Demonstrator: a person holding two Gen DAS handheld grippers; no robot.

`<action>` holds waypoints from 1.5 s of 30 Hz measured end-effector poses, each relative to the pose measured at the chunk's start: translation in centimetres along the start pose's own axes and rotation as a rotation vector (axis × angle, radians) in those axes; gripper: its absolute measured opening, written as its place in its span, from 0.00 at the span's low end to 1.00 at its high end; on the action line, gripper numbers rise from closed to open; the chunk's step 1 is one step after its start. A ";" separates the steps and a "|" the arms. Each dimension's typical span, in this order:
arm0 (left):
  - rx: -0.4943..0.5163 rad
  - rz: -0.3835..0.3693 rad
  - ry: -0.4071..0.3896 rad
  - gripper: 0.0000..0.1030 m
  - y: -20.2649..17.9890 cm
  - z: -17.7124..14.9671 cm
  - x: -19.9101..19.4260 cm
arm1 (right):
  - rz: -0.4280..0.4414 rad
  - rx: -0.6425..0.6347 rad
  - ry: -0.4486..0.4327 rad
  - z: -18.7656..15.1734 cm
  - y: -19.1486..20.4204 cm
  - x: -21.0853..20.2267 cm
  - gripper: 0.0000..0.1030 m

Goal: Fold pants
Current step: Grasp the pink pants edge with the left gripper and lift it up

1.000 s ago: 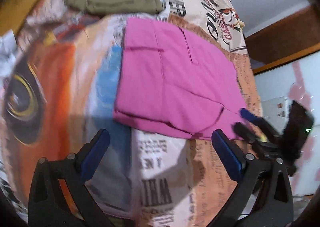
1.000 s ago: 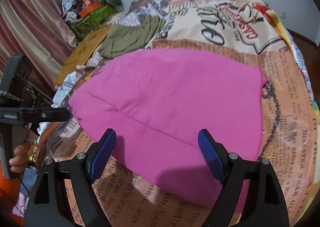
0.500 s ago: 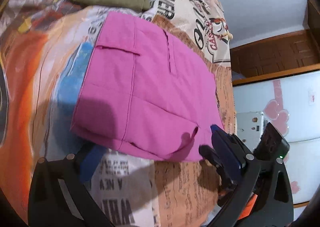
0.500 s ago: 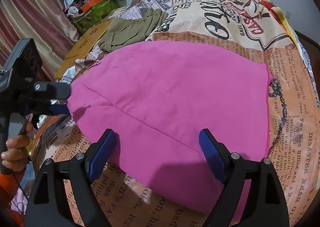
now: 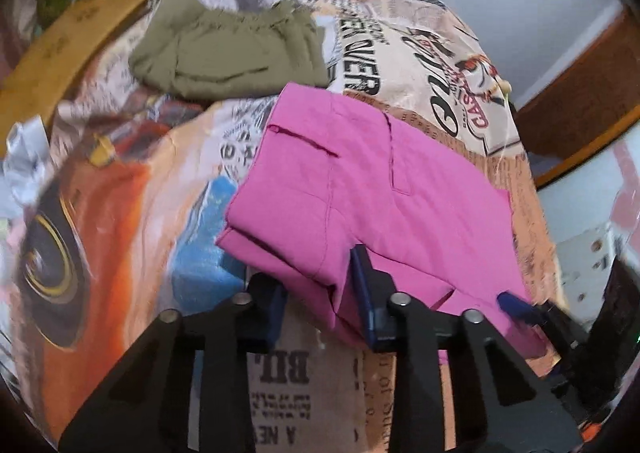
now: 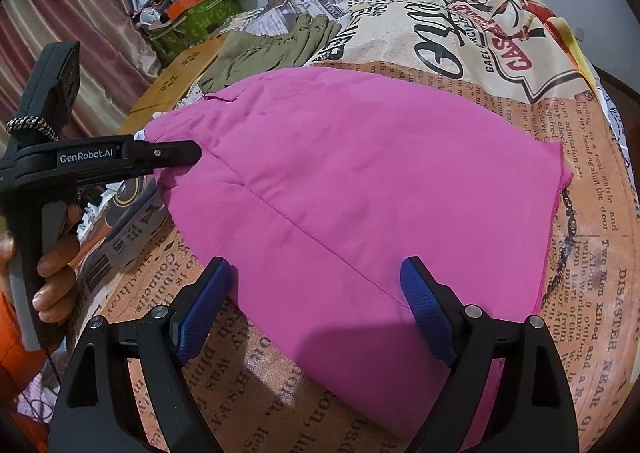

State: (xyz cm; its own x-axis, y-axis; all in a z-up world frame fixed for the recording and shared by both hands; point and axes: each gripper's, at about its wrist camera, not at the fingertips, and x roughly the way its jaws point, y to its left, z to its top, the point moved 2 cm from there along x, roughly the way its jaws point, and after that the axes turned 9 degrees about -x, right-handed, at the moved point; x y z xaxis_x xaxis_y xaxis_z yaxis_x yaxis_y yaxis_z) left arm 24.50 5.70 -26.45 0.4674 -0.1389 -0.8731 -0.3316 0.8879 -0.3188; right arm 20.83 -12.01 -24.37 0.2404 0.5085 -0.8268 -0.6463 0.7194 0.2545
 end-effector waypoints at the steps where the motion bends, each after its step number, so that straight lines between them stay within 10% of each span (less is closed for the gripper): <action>1: 0.027 0.005 -0.013 0.27 -0.2 -0.1 -0.3 | 0.003 -0.001 0.001 0.0 0.0 -0.1 0.83; 10: 0.168 0.143 -0.149 0.20 0.9 -1.5 -4.6 | -0.031 0.062 -0.113 -0.1 -1.5 -3.9 0.81; 22: 0.428 0.310 -0.435 0.16 -2.6 -4.2 -8.8 | -0.057 0.087 -0.011 -4.0 -3.0 -2.9 0.82; 35: 0.664 0.118 -0.495 0.15 -12.1 -5.4 -10.9 | -0.047 0.095 -0.027 -4.2 -3.0 -2.8 0.83; 45: 0.637 -0.076 -0.268 0.12 -14.9 -5.7 -8.3 | -0.040 0.099 -0.033 -4.2 -3.0 -2.9 0.83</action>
State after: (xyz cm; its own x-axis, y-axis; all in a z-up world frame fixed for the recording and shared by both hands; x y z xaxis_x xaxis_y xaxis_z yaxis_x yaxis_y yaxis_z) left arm 20.88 -8.87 -16.55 0.6834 -0.1702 -0.7100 0.2167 0.9759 -0.0253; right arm 19.06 -17.59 -24.83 0.2897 0.4928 -0.8205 -0.5617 0.7816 0.2711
